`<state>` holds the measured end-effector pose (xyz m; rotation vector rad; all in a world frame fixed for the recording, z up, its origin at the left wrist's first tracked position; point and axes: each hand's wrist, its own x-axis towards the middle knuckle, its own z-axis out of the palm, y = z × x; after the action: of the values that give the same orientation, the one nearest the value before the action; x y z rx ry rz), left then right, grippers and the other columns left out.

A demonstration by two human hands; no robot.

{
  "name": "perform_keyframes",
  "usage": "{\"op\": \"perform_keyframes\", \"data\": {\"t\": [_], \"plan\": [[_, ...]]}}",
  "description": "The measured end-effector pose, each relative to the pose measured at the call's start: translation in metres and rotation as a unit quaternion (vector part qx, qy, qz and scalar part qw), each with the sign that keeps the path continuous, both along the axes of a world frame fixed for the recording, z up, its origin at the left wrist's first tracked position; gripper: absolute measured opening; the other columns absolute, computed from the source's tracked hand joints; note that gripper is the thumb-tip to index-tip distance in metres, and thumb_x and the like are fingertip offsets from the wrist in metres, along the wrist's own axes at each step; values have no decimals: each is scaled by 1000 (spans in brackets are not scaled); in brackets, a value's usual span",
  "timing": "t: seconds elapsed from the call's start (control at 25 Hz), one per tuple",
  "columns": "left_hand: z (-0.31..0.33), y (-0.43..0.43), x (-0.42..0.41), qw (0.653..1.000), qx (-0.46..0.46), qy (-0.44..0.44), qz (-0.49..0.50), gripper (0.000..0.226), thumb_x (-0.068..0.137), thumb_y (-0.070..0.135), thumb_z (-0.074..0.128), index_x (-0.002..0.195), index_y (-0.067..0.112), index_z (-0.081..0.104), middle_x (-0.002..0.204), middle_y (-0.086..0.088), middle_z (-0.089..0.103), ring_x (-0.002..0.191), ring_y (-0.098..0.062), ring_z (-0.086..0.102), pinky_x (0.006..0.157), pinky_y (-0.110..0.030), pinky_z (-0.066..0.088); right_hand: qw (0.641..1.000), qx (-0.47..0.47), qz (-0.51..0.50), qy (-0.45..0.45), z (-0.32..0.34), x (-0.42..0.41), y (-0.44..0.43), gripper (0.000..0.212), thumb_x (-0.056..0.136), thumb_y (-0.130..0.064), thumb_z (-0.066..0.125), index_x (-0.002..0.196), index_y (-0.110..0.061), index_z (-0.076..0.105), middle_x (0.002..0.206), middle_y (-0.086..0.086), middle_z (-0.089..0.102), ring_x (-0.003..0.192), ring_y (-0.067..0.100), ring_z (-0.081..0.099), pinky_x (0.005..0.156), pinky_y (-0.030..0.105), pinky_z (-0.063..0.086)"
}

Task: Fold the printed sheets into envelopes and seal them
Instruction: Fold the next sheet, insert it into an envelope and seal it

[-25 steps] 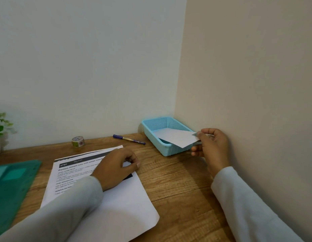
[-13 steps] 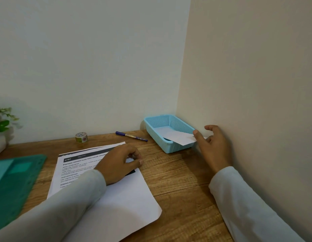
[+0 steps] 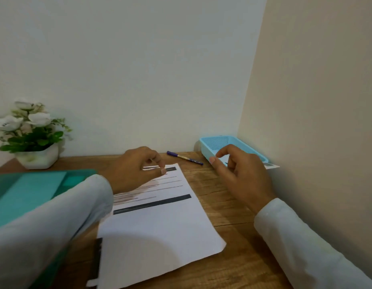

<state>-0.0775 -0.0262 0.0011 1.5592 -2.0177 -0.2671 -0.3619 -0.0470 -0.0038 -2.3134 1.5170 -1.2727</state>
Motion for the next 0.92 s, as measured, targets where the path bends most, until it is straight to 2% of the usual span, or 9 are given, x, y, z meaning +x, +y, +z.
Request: {"op": "perform_keyframes", "data": {"t": [0.08,0.16,0.28,0.4,0.44,0.52,0.6,0.68,0.92], "plan": [[-12,13,23,999,15,-43,30,24,86,56,65,99,36,65,106,14,63,103,-10,59,85,-31,50,994,37,86,51,-1,29,3,19,95,-53,62,100,-34,65,66,-9,60,68,11,60,69,37,57],[-23,24,38,994,47,-87,53,39,83,64,60,112,38,61,119,14,59,114,-12,56,95,-31,47,975,82,170,118,-3,54,5,19,95,-50,64,105,-34,66,74,-10,65,74,10,62,75,38,58],[-32,36,48,975,129,-164,79,60,89,66,52,141,39,42,149,10,39,136,-13,38,115,-33,32,921,107,282,245,-10,85,7,38,92,-56,64,124,-37,61,111,-16,65,102,3,59,91,35,53],[-38,37,49,956,179,-219,77,74,94,67,40,157,35,17,165,8,13,150,-16,16,121,-35,12,854,159,350,350,-25,106,9,70,93,-67,55,153,-36,35,156,-13,40,140,8,38,115,32,36],[-40,36,50,952,189,-228,73,76,94,68,36,158,34,11,167,8,6,152,-16,9,122,-37,7,838,166,357,379,-30,108,7,78,95,-68,51,160,-34,24,166,-11,25,151,10,24,123,34,25],[-42,34,51,946,209,-238,65,78,95,68,32,159,33,3,167,8,-2,153,-16,2,123,-39,2,820,163,352,421,-37,107,-3,85,98,-69,41,164,-30,5,172,-11,-1,157,7,-2,128,35,4],[-43,32,54,943,225,-239,58,78,96,68,30,159,33,0,167,9,-6,153,-15,-2,124,-39,1,819,159,325,445,-39,106,-21,86,99,-70,32,164,-28,-3,171,-11,-11,156,6,-12,129,37,-3],[-45,30,57,941,229,-243,50,79,95,69,28,158,33,-1,167,10,-7,153,-14,-3,125,-40,1,832,173,280,447,-39,105,-43,85,99,-71,27,164,-27,-5,171,-11,-14,156,6,-15,128,39,-5],[-47,30,62,943,230,-236,50,85,88,75,27,158,36,-1,166,12,-8,153,-13,-6,125,-42,1,889,205,185,365,-49,103,-75,100,88,-84,26,164,-24,3,172,-8,-4,158,11,-5,129,44,3]]}}
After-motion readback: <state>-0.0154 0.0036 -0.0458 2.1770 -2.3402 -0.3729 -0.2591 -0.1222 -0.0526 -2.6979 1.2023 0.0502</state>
